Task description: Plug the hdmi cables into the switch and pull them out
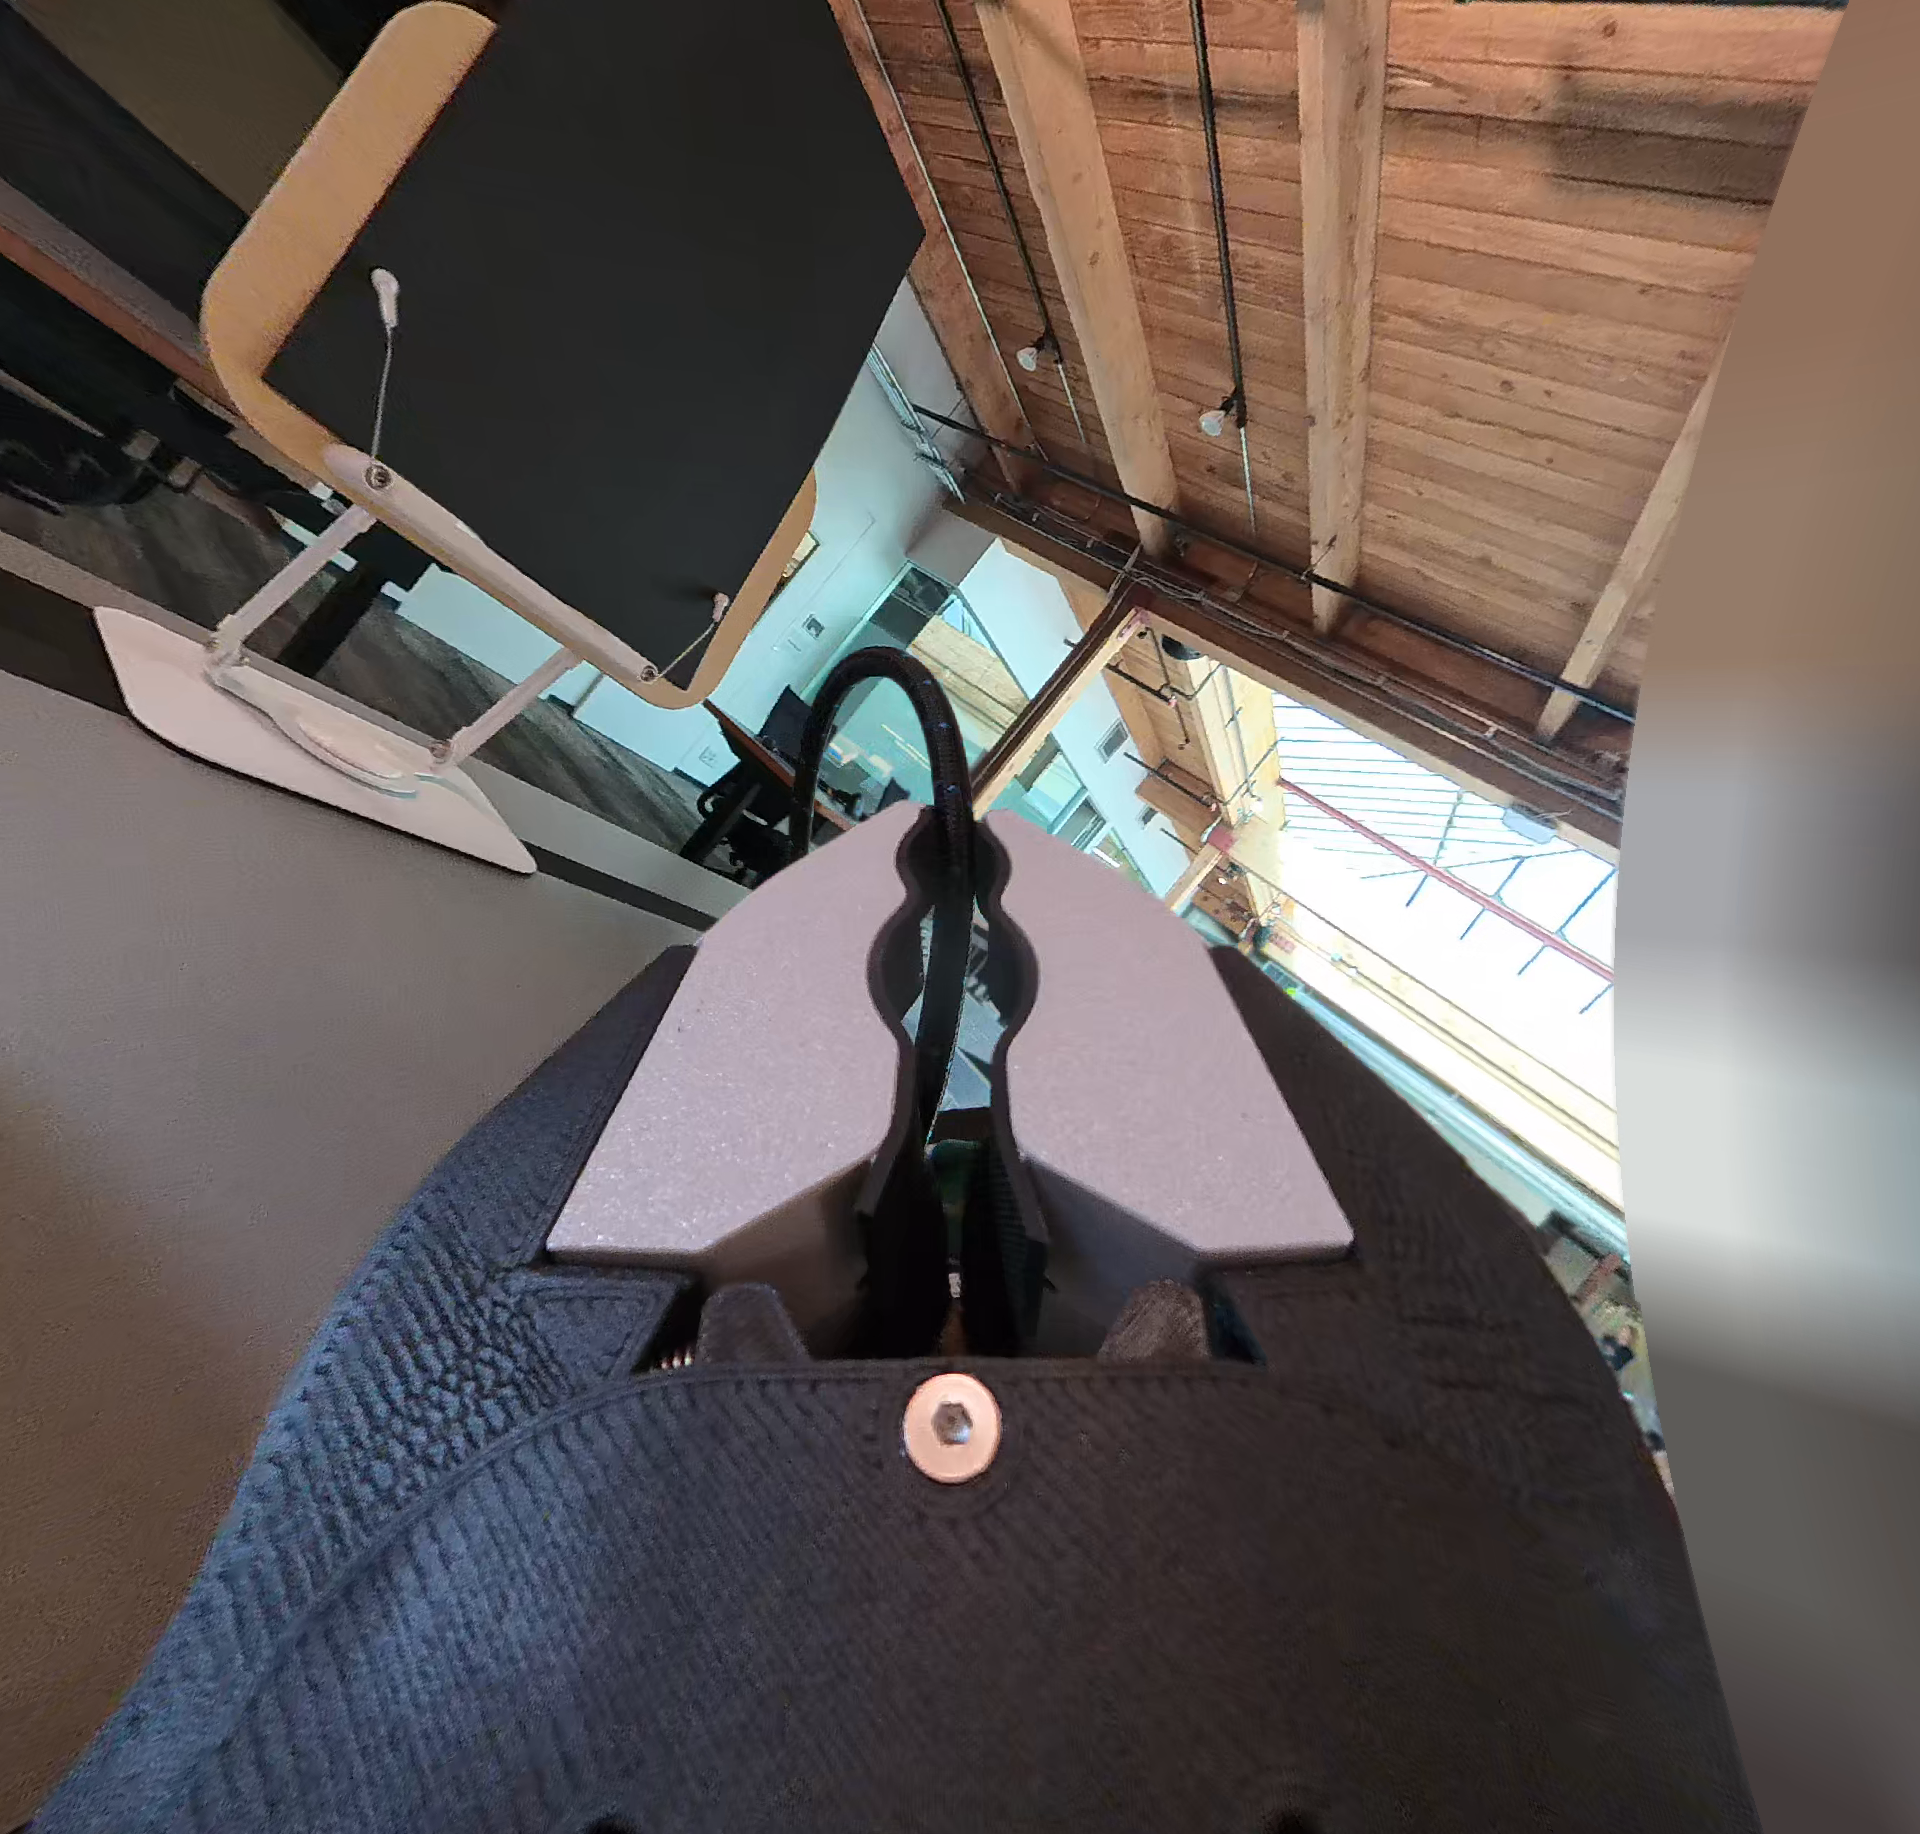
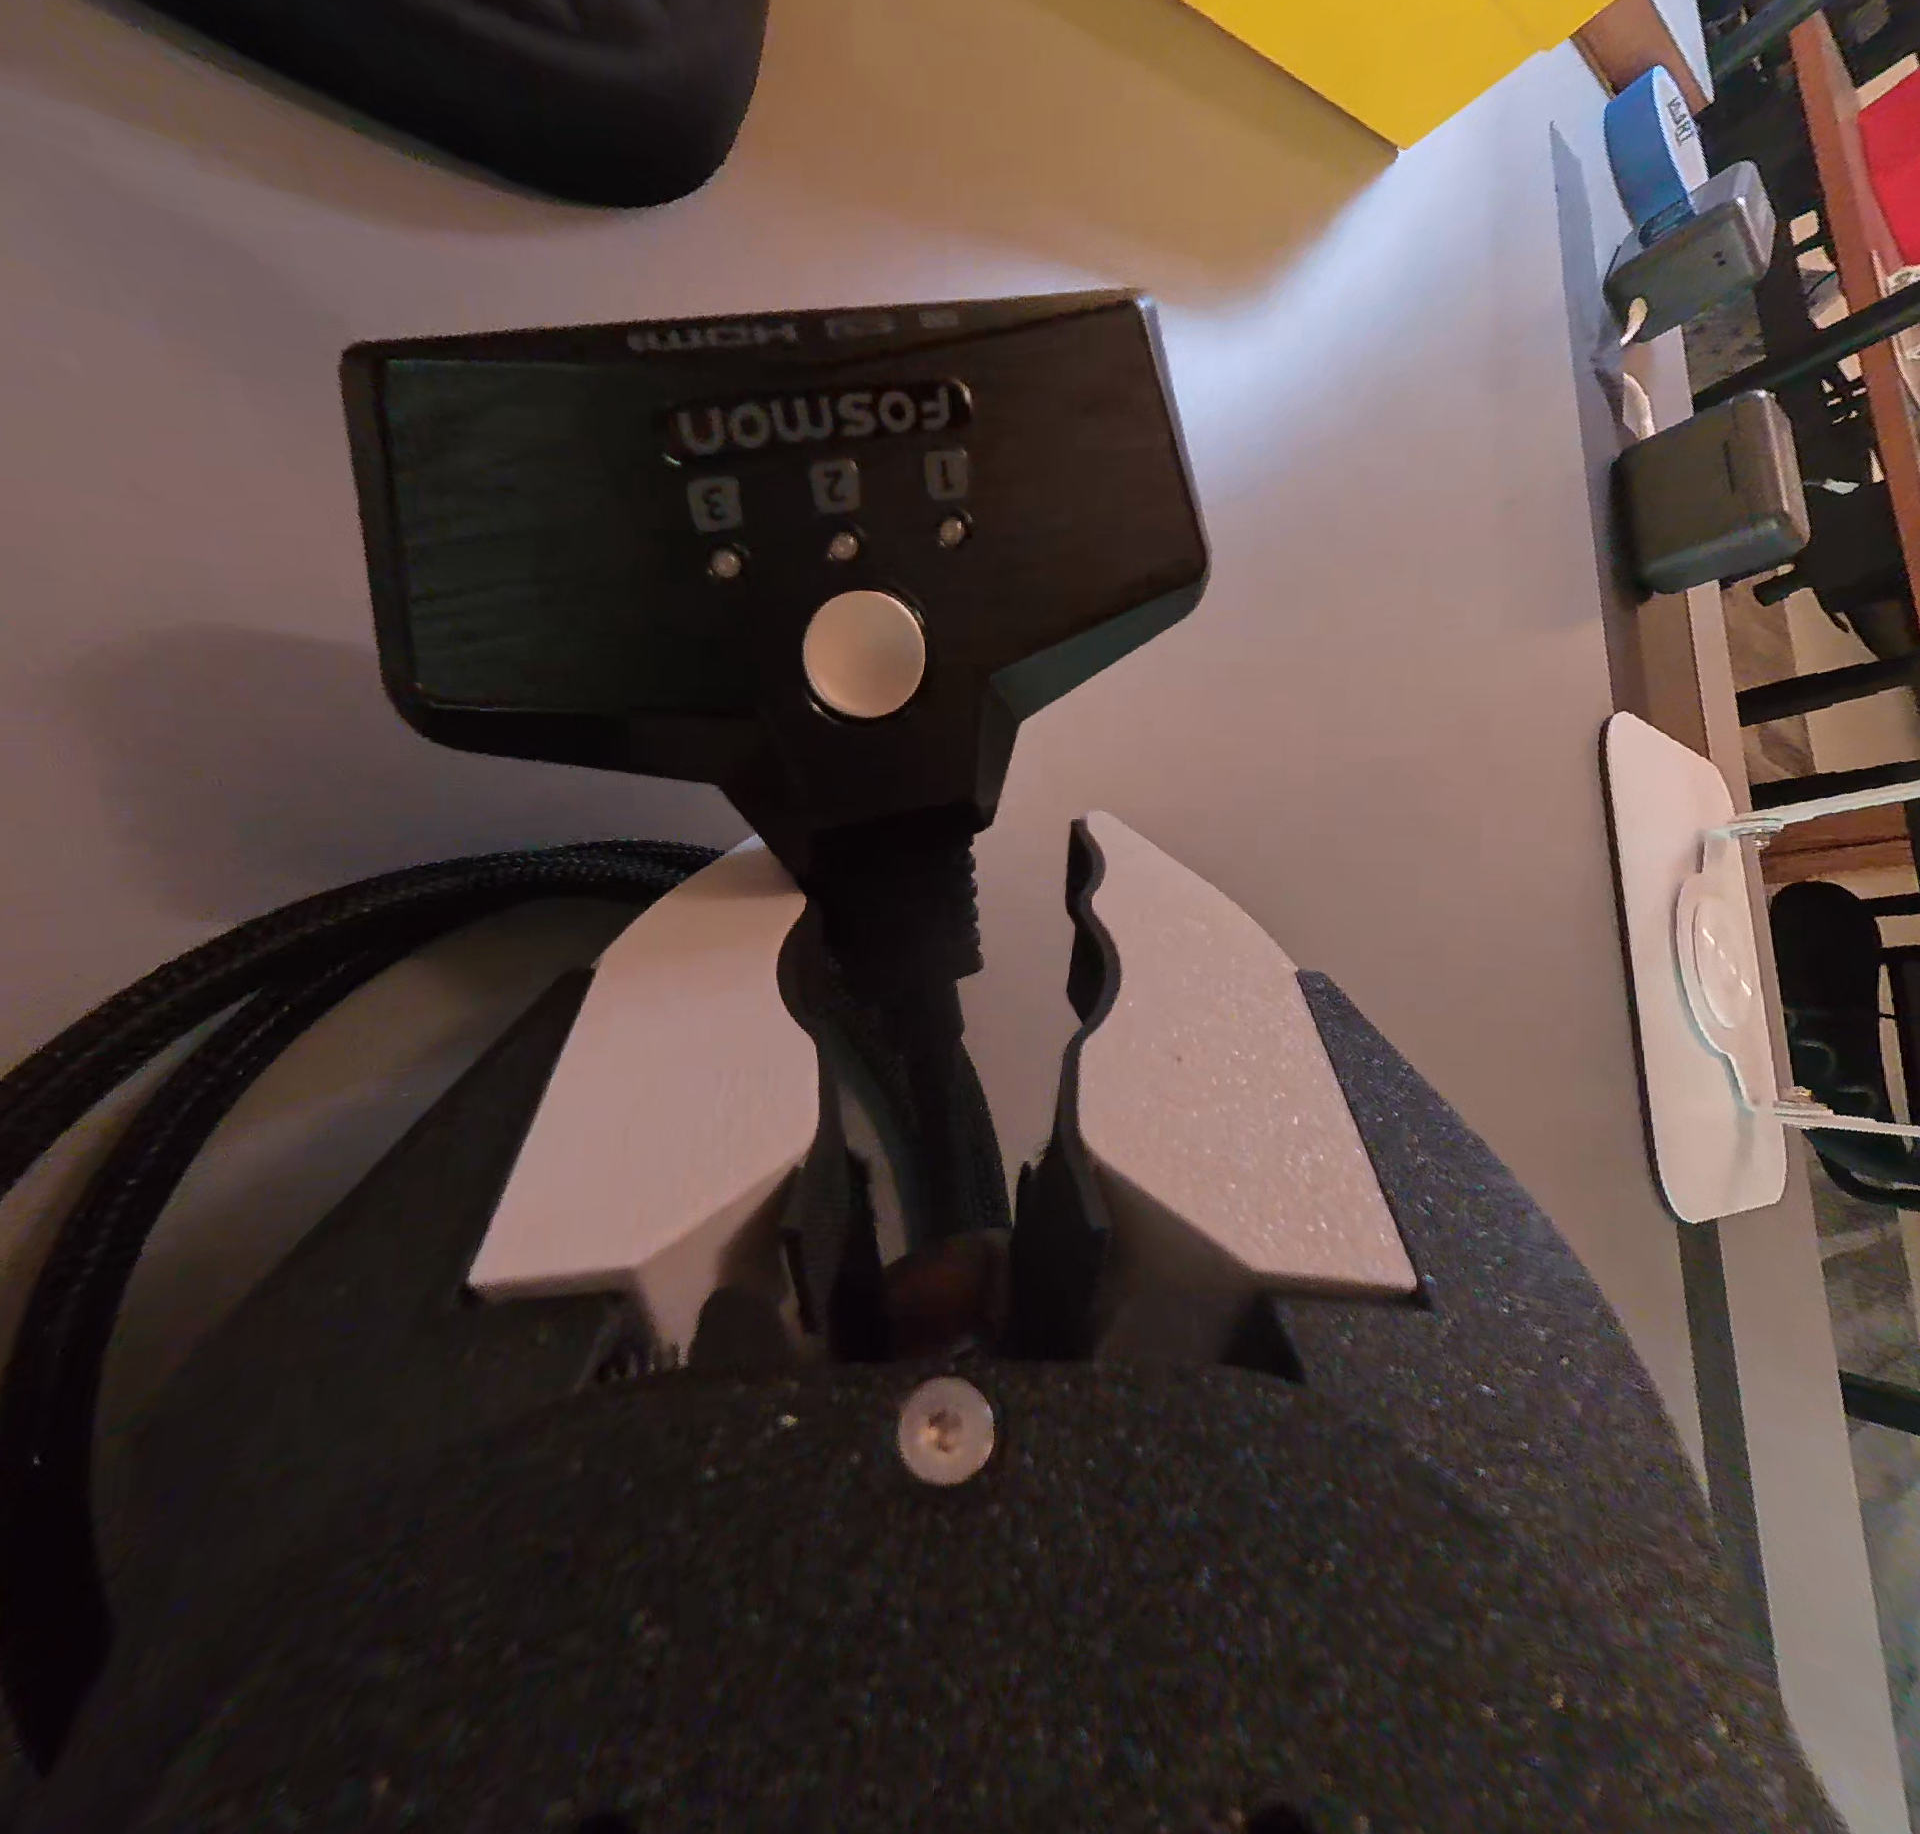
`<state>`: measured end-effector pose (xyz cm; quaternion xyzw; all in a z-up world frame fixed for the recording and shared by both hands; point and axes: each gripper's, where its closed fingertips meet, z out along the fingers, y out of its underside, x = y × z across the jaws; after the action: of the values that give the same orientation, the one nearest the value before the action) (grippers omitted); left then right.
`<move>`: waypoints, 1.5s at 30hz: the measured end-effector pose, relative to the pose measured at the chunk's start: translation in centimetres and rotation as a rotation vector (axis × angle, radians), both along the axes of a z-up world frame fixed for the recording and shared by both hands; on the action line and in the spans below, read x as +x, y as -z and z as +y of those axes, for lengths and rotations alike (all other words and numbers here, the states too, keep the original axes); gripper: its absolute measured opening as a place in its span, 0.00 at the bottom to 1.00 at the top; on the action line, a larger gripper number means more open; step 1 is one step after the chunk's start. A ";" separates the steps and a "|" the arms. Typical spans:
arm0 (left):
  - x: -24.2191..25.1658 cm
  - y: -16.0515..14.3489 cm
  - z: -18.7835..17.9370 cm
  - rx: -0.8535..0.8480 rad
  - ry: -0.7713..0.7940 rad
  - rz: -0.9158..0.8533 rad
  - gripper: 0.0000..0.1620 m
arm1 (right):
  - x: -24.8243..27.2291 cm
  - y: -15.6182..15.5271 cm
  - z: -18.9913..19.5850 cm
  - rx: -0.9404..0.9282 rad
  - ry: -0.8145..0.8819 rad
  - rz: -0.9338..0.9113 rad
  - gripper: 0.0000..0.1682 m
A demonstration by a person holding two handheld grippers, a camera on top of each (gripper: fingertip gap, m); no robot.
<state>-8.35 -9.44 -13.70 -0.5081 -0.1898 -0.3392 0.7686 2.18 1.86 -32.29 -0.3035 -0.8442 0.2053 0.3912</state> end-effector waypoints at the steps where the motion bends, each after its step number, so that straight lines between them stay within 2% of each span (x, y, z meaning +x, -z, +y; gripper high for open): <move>1: 0.0 0.0 0.0 0.004 0.005 -0.010 0.04 | 0.0 0.0 0.1 -0.003 0.002 -0.002 0.26; 8: -0.2 0.1 -0.1 0.006 0.013 -0.028 0.04 | 0.2 0.2 0.1 -0.031 0.001 -0.020 0.27; 12: 0.0 0.1 0.1 0.006 0.020 -0.029 0.04 | 0.9 0.1 -0.6 -0.176 -0.020 -0.076 0.40; 16: 0.2 0.1 0.3 0.005 0.024 -0.033 0.04 | 0.6 -0.4 0.7 -0.223 0.068 -0.061 0.38; 18: 0.3 0.1 0.4 0.004 0.024 -0.033 0.04 | 0.7 0.3 2.0 -0.061 0.106 -0.071 0.36; 20: 0.4 0.1 0.6 -0.002 0.019 -0.021 0.04 | 0.7 -0.1 2.0 0.059 0.056 -0.041 0.42; 22: 0.4 0.1 0.7 -0.009 0.008 -0.003 0.04 | 0.7 -0.6 1.5 0.005 0.047 -0.015 0.48; 24: 0.4 0.2 0.9 -0.014 -0.006 0.012 0.04 | 0.4 -1.0 2.5 0.050 0.095 0.017 0.45; 26: 0.5 0.2 1.0 -0.017 -0.013 0.021 0.04 | 0.2 -1.7 4.1 0.273 0.118 0.065 0.46; 29: 0.7 -0.1 1.2 -0.015 -0.009 0.031 0.04 | 0.7 -2.0 3.6 0.697 -0.083 -0.002 0.45; 30: 0.7 -0.2 1.2 -0.011 -0.009 0.038 0.04 | 1.0 -1.9 3.3 0.753 -0.131 -0.073 0.45; 31: 0.9 -0.3 1.2 -0.008 -0.012 0.048 0.04 | 1.5 -1.8 3.0 0.706 -0.140 -0.170 0.41; 32: 1.0 -0.4 1.2 -0.005 -0.017 0.057 0.04 | 2.1 -1.9 2.3 0.572 -0.133 -0.259 0.40; 34: 1.2 -0.4 1.2 0.007 -0.026 0.064 0.04 | 2.9 -3.1 0.2 0.186 -0.112 -0.385 0.44; 35: 1.2 -0.5 1.1 0.020 -0.027 0.059 0.04 | 2.5 -4.7 -0.5 0.010 -0.090 -0.374 0.42; 38: 1.3 -1.5 0.2 0.146 -0.032 0.027 0.04 | -0.8 -11.0 -0.4 -0.388 0.066 -0.049 0.30; 40: 1.0 -2.7 -0.9 0.282 -0.054 -0.006 0.04 | -1.6 -14.2 -2.3 -0.776 0.101 0.121 0.27; 43: 1.1 -4.1 -2.3 0.462 -0.084 -0.030 0.04 | -1.8 -16.3 -6.7 -1.432 0.025 0.257 0.25; 45: 1.7 -4.6 -2.7 0.544 -0.092 -0.033 0.04 | -2.2 -16.3 -9.5 -1.788 -0.051 0.244 0.28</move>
<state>-6.67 -12.10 -9.13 -0.2684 -0.1272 -0.3504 0.8882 -0.03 -7.61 -16.01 -0.4518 -0.3287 0.8243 0.0914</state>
